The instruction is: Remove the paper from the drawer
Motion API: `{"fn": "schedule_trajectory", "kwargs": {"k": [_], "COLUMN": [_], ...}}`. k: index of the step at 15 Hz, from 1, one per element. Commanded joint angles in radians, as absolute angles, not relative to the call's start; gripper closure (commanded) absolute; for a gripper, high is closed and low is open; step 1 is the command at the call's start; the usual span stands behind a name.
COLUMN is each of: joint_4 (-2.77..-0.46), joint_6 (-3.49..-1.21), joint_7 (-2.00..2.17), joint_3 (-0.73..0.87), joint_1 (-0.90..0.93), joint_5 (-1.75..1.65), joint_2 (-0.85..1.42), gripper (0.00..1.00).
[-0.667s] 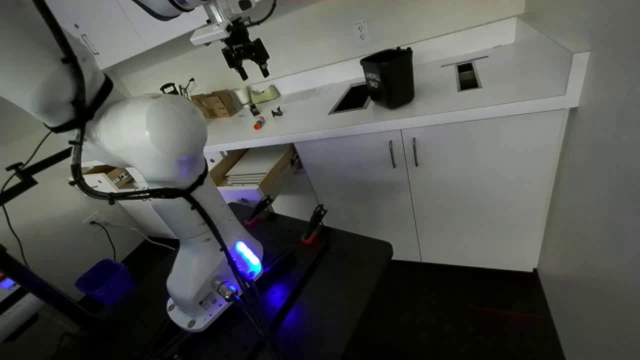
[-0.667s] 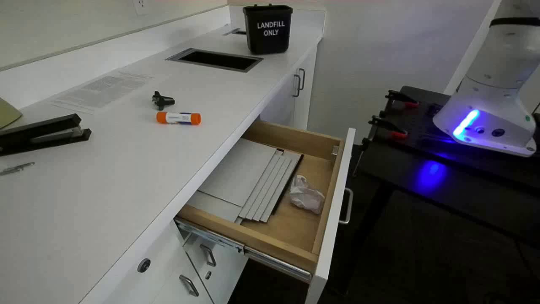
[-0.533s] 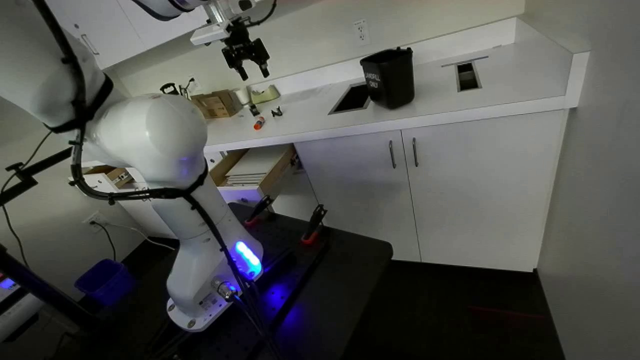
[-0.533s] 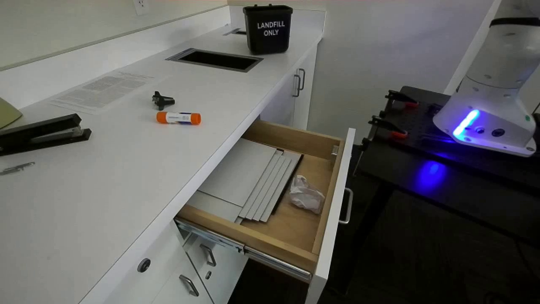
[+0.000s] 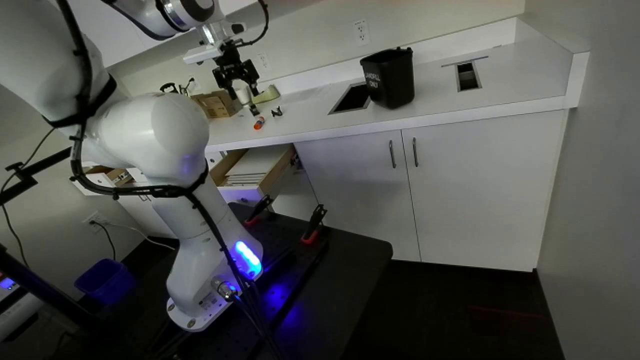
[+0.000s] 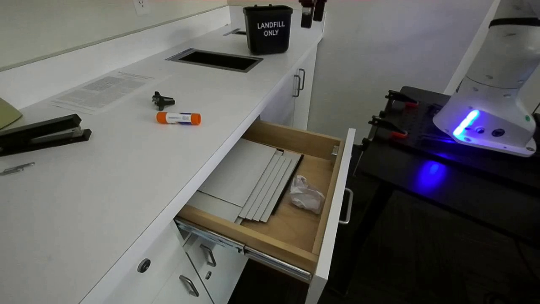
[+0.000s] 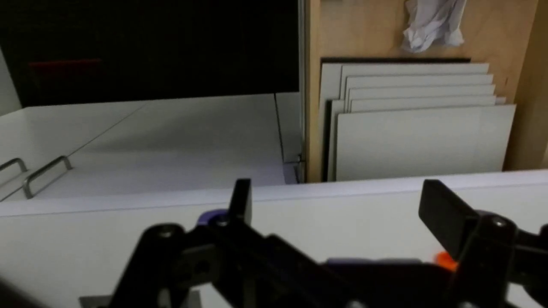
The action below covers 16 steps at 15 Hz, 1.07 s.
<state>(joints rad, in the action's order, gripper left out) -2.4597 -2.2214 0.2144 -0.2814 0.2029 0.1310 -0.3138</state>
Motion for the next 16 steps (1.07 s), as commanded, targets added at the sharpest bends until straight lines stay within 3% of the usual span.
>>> {"fn": "schedule_trajectory", "kwargs": {"k": [1, 5, 16], "joint_4": [-2.466, -2.447, -2.440], "joint_6": [-2.232, -2.272, -2.284], "joint_7": [0.242, 0.231, 0.250], "joint_3": [-0.332, -0.379, -0.397], "joint_1": [0.283, 0.348, 0.365], "joint_5": [0.197, 0.268, 0.189], "joint_2": [-0.217, -0.096, -0.025], "gripper": [0.00, 0.00, 0.00]}}
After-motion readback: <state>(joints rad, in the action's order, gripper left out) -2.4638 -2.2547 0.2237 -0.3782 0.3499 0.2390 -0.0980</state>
